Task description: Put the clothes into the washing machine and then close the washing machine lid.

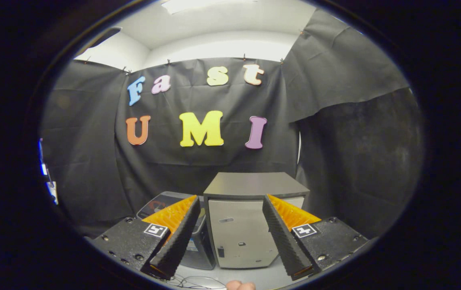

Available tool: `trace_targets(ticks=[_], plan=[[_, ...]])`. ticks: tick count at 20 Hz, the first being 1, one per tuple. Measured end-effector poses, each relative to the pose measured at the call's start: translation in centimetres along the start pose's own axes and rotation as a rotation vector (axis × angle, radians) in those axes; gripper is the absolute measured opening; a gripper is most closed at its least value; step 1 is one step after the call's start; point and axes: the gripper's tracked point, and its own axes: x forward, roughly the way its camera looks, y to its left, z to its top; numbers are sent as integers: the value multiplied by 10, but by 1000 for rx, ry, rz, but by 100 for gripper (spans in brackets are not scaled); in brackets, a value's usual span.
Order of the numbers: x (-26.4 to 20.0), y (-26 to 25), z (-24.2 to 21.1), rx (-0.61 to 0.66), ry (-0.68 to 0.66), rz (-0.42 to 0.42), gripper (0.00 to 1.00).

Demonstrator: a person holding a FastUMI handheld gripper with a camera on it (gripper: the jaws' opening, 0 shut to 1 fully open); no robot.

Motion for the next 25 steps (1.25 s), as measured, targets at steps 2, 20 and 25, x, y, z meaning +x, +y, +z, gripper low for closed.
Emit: trace_targets(ticks=[2,20,25], plan=[[1,0,0,1,2,-2,97],[-3,-2,-1,-9,11,-4,97],[-5,-1,-1,-9,16,4,97]])
